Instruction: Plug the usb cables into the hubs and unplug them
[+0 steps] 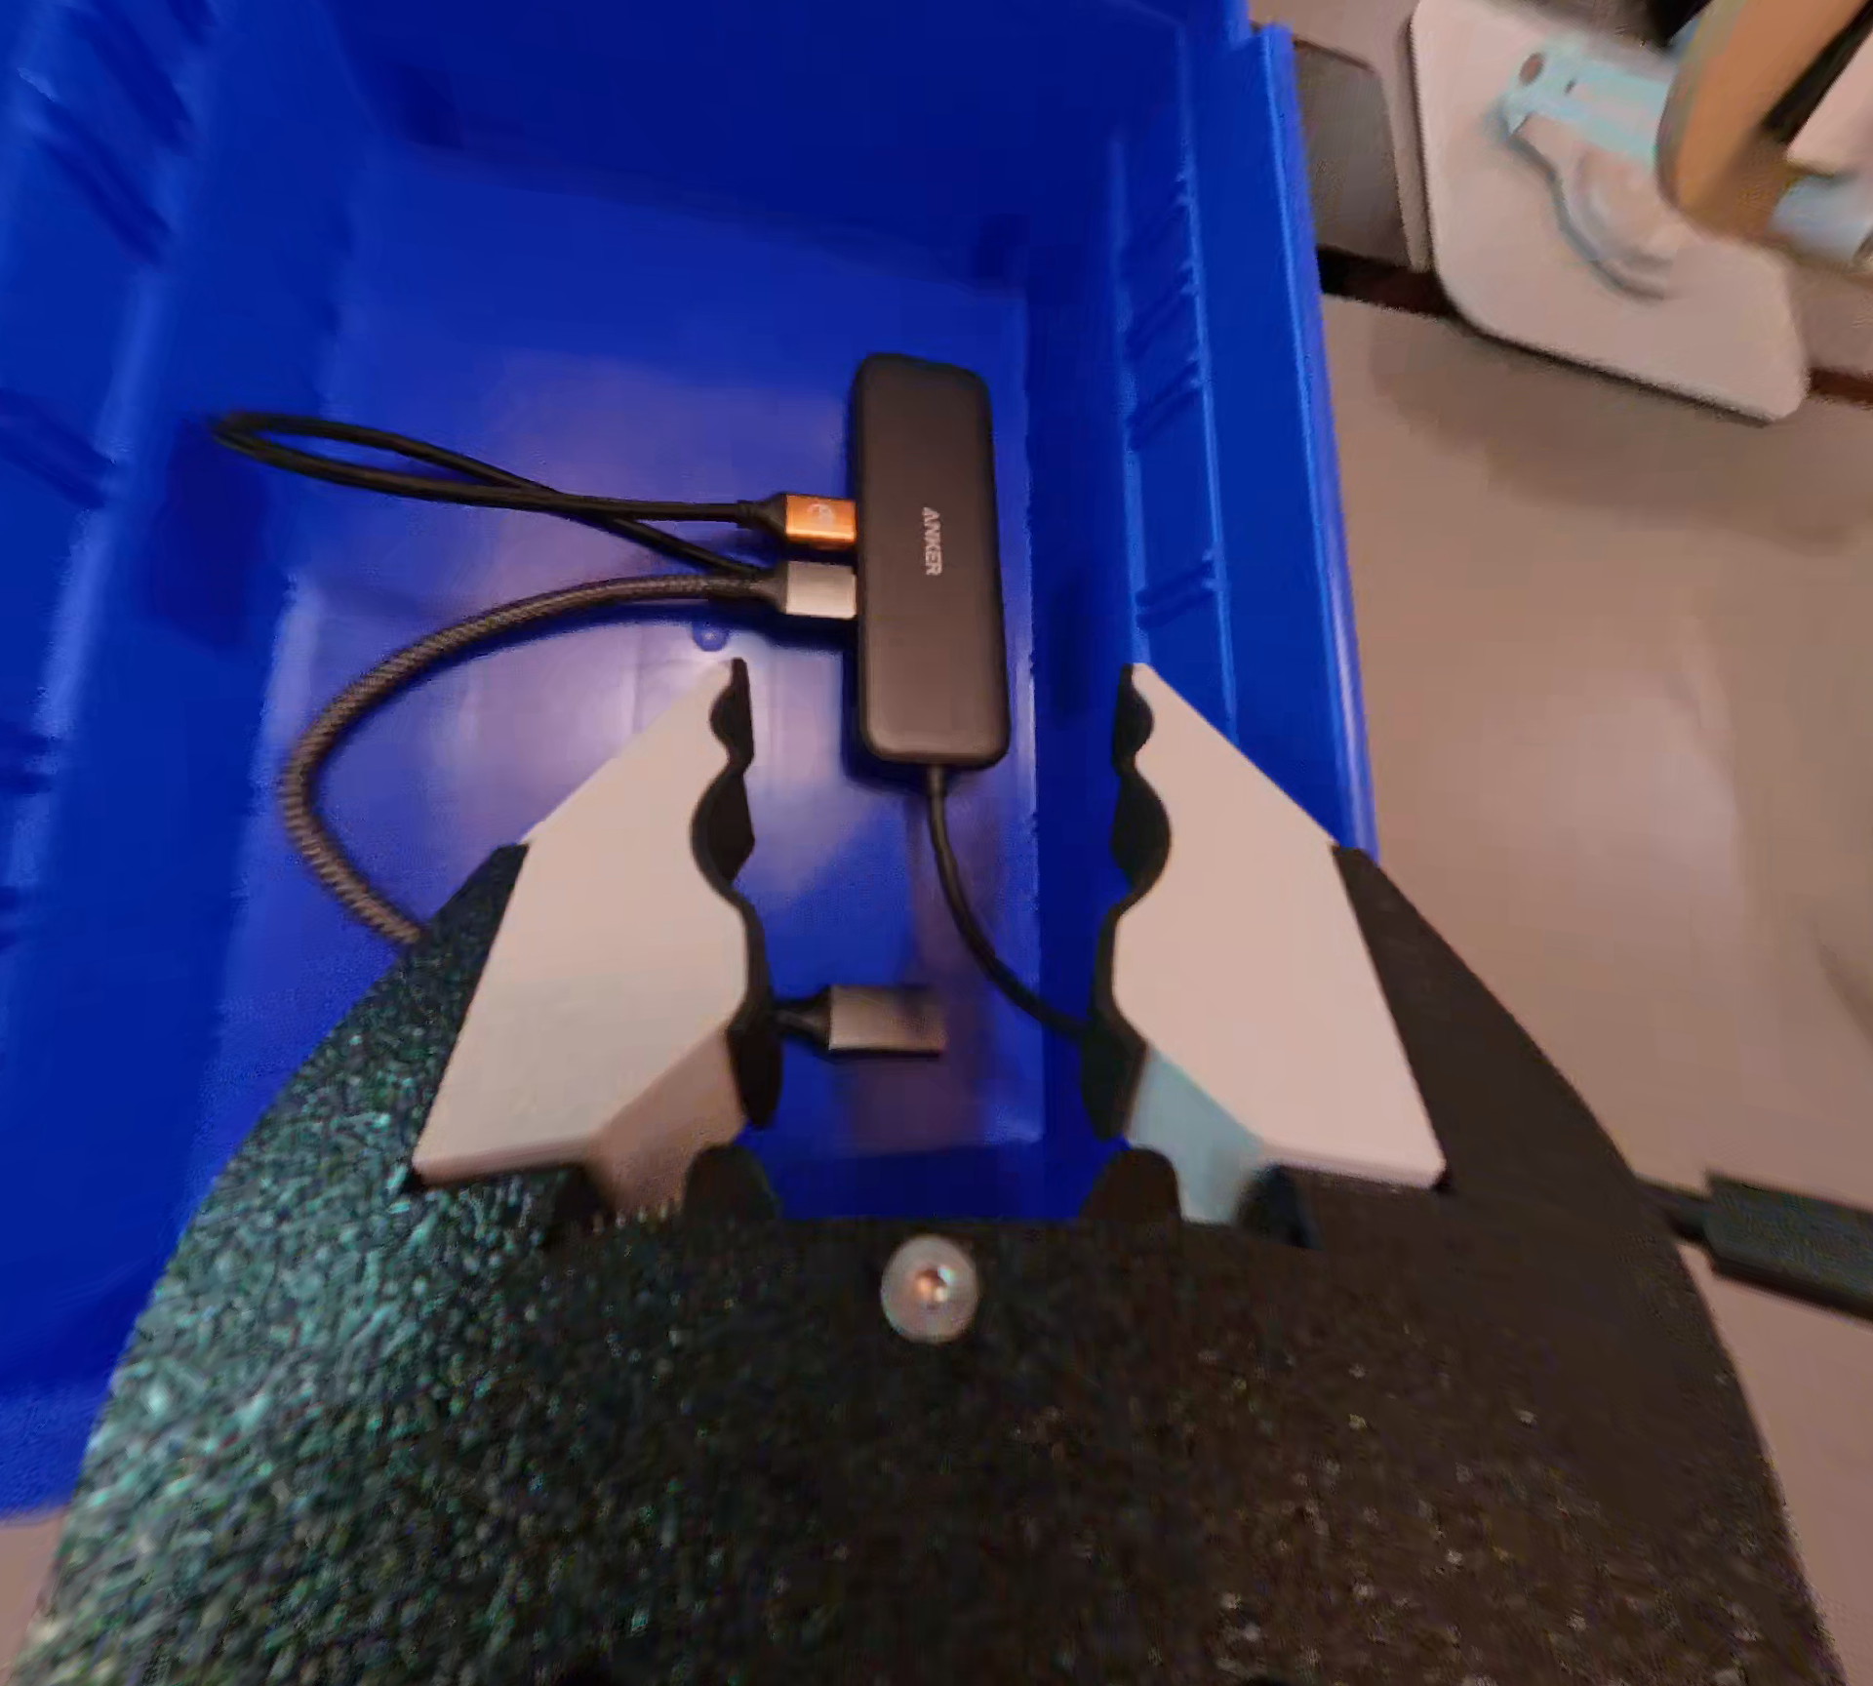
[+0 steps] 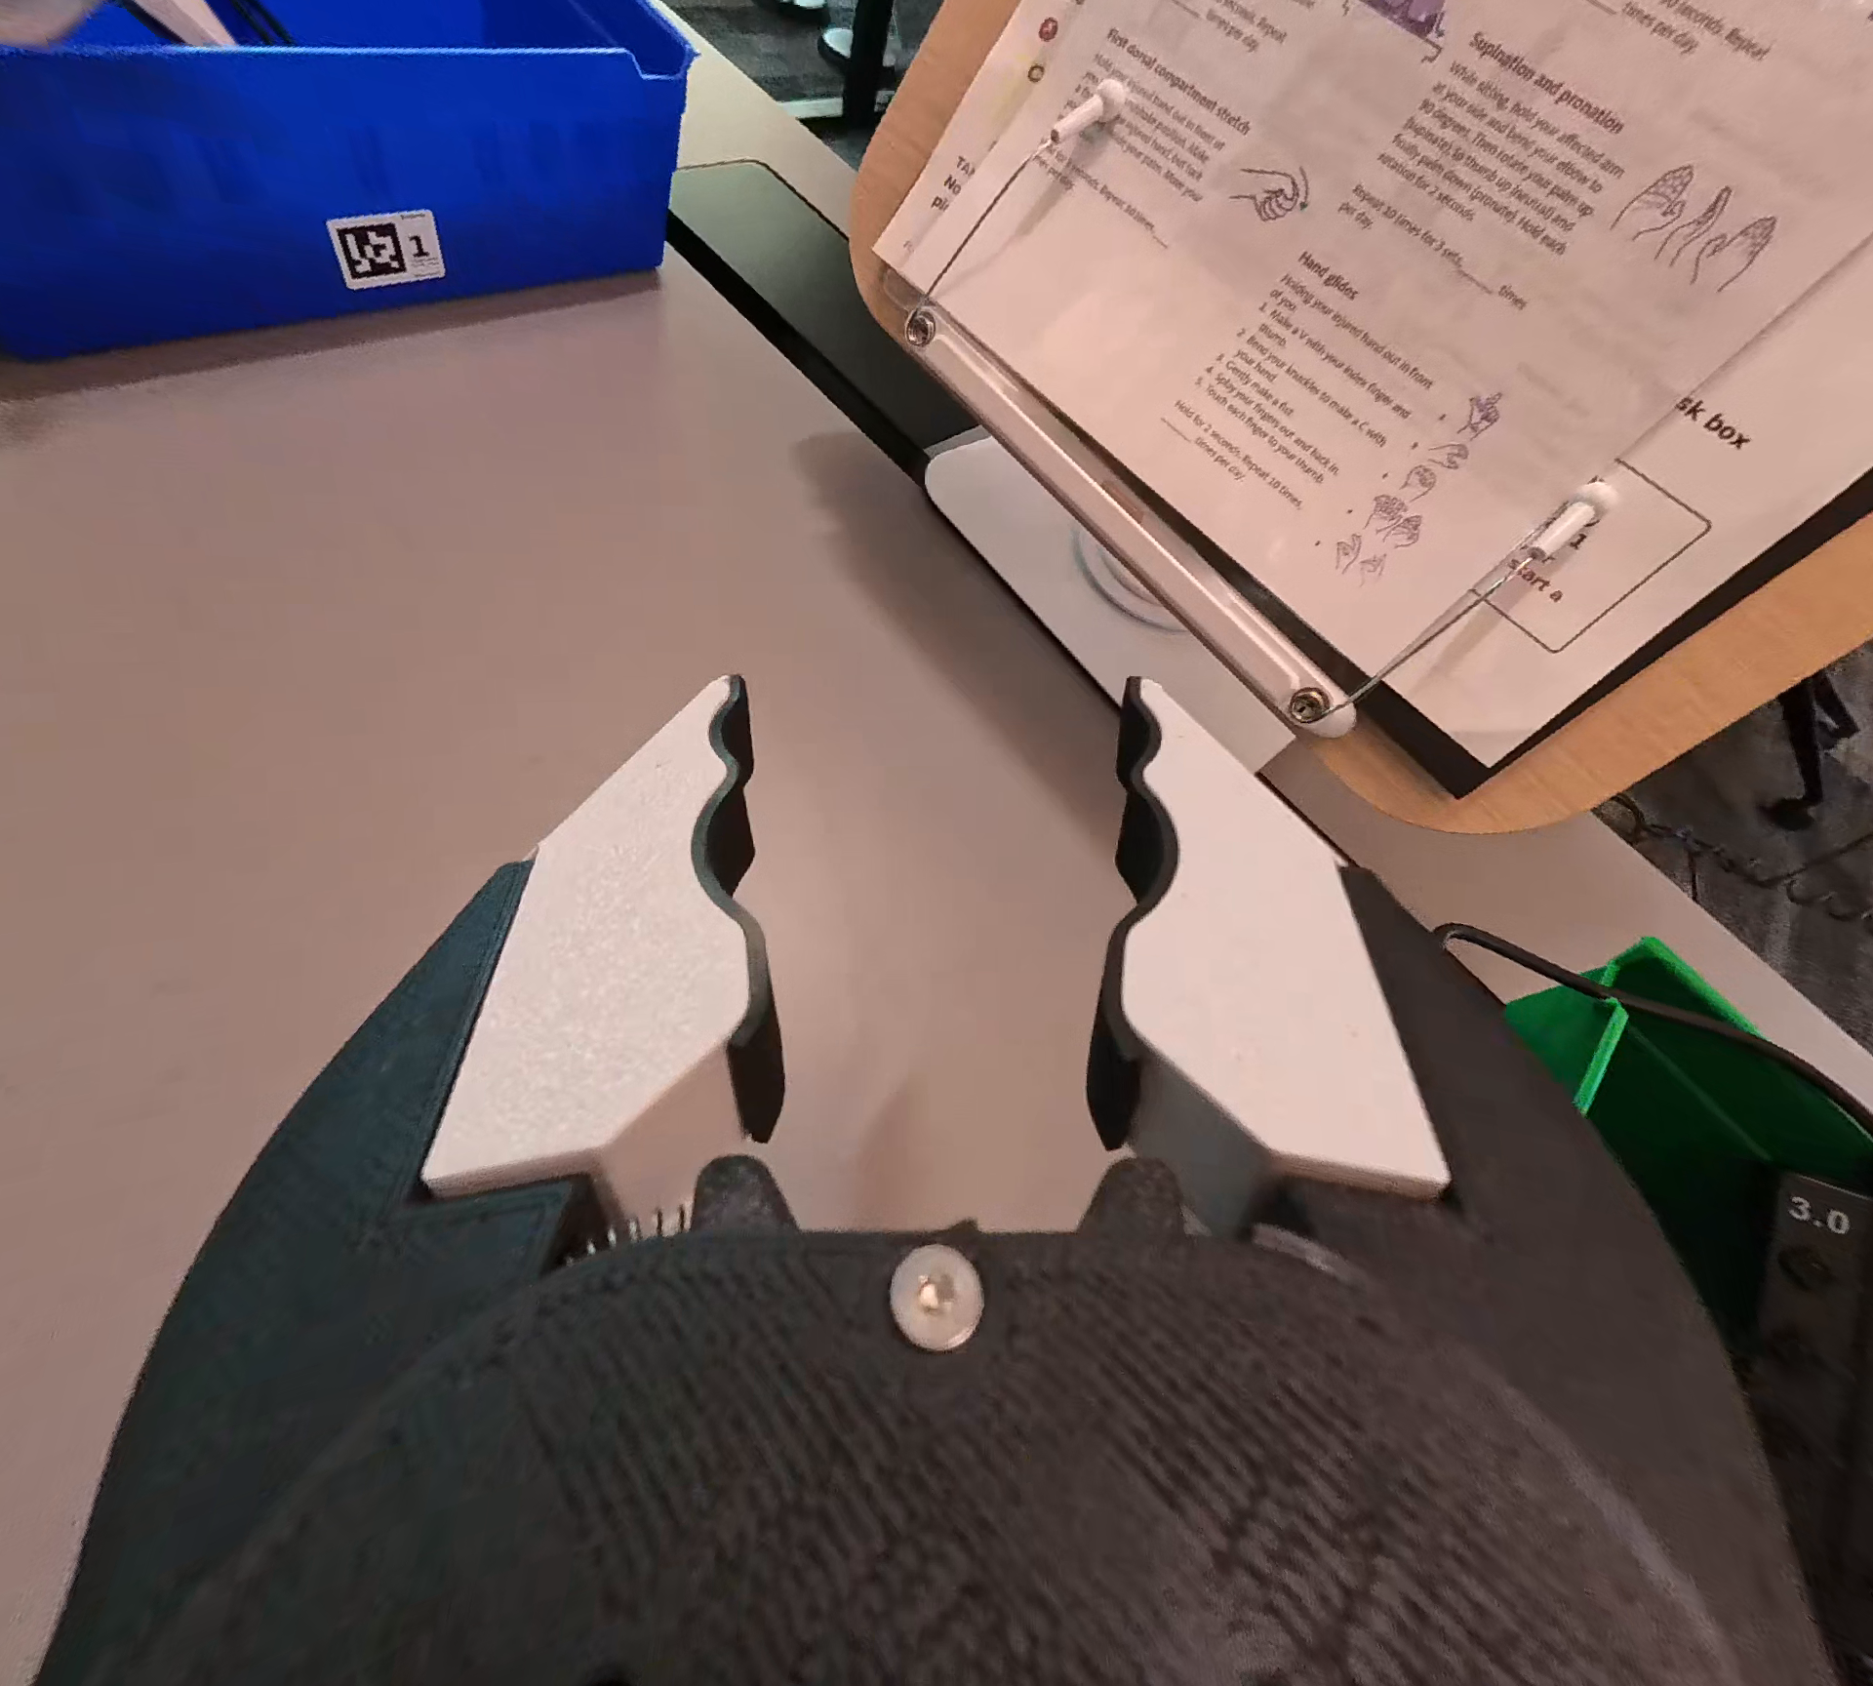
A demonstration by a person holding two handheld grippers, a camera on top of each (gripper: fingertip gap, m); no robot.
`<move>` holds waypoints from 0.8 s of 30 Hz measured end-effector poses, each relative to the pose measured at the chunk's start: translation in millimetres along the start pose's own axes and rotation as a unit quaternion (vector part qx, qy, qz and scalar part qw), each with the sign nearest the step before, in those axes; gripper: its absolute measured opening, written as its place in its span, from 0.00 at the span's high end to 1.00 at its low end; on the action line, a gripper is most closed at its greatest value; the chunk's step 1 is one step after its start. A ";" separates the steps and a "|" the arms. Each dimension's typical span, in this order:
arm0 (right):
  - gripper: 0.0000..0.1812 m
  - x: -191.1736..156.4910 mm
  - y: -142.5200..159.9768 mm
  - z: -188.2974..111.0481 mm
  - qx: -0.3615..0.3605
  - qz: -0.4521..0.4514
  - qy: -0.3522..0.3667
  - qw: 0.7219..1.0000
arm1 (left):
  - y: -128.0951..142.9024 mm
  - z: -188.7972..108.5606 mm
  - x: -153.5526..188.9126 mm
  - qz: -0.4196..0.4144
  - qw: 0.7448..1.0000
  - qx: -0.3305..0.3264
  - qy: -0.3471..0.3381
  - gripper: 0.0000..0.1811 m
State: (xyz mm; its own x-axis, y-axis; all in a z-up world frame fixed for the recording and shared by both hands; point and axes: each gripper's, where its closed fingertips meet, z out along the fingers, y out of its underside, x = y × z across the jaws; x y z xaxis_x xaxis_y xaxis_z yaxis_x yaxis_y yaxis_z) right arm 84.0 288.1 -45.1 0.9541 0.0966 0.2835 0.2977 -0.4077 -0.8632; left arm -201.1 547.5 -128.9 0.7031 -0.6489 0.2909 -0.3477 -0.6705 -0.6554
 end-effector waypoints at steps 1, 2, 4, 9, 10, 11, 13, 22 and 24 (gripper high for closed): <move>0.60 0.8 1.1 -0.2 -0.001 0.002 0.000 1.000 | 0.9 8.1 -0.5 -0.024 1.000 0.004 0.017 0.62; 0.60 1.3 2.0 -0.5 -0.003 0.003 0.000 1.000 | 3.0 15.6 -2.2 -0.046 0.999 0.003 0.029 0.63; 0.60 0.8 2.4 -1.4 -0.003 -0.001 -0.004 1.000 | 12.0 27.5 -6.4 -0.085 0.995 -0.014 0.046 0.62; 0.60 1.5 2.4 -3.4 0.004 0.002 -0.009 1.000 | 18.6 31.3 -4.6 -0.132 0.988 -0.031 0.075 0.65; 0.60 1.6 2.7 -3.5 0.005 0.005 -0.012 1.000 | 22.5 32.7 -3.5 -0.129 0.988 -0.044 0.074 0.65; 0.60 1.9 3.1 -3.8 0.005 0.008 -0.012 1.000 | 26.8 34.2 -3.3 -0.125 0.988 -0.059 0.070 0.66; 0.60 2.8 3.6 -5.3 0.004 0.007 -0.011 1.000 | 32.5 36.5 -6.1 -0.117 0.989 -0.077 0.048 0.69; 0.60 1.4 4.2 -7.0 0.006 0.000 -0.018 1.000 | 35.8 40.5 4.6 -0.089 0.989 -0.095 0.075 0.76; 0.60 1.2 3.4 -7.5 0.008 -0.001 -0.018 1.000 | 37.2 41.3 4.6 -0.077 0.989 -0.101 0.072 0.80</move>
State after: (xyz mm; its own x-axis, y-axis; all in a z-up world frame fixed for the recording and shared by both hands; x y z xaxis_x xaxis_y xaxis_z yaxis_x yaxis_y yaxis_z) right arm 86.0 280.1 -44.6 0.9541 0.1302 0.2698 0.2995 -0.3937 -0.8691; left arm -185.2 534.4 -180.7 0.6668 -0.5686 0.4818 -0.3711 -0.8140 -0.4469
